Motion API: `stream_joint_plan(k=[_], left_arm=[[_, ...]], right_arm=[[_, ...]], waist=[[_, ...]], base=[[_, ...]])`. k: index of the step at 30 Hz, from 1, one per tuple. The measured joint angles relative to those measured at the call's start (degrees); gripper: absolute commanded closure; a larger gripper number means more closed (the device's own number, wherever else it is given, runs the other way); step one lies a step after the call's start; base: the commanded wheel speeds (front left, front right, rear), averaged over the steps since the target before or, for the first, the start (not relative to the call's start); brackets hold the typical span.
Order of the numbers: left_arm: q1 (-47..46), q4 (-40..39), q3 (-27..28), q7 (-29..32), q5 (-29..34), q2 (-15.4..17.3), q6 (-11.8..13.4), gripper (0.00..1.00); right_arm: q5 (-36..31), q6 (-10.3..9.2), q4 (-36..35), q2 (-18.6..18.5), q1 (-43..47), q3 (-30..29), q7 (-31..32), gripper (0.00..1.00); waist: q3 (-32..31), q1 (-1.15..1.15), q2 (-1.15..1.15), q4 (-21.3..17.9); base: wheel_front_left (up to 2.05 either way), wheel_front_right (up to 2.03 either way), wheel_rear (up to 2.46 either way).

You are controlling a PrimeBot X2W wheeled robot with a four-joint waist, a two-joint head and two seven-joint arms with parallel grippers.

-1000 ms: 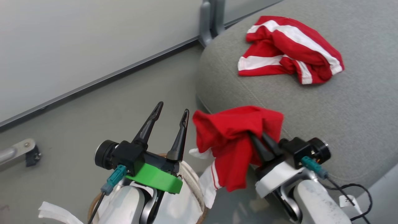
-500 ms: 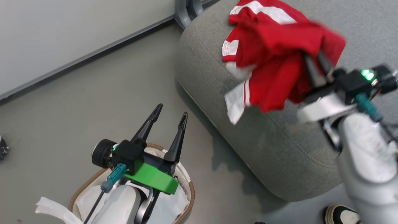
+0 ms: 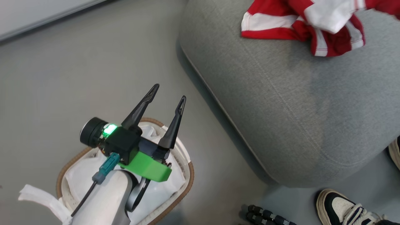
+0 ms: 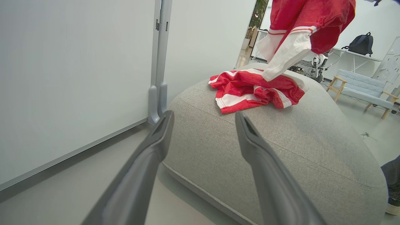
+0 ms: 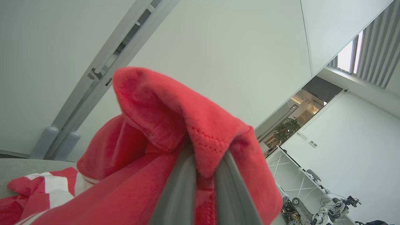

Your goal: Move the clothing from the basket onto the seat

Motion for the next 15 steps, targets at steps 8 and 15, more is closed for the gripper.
stream_joint_plan(k=[8,15], left_arm=[[-4.17,-0.62,-2.30,0.00,-0.55,1.40,0.00,0.00],[-5.44,-0.05,-2.22,0.00,-0.92,1.62,0.00,0.00]], right_arm=[[-5.32,0.00,9.73,2.82,-1.31,-10.15,0.01,1.00],[-7.59,0.00,12.83,8.50,1.24,-15.88,0.01,1.00]], waist=[[6.14,0.00,0.00,4.26],[10.17,0.01,0.00,8.20]], base=[[0.00,0.00,0.00],[0.00,0.00,0.00]])
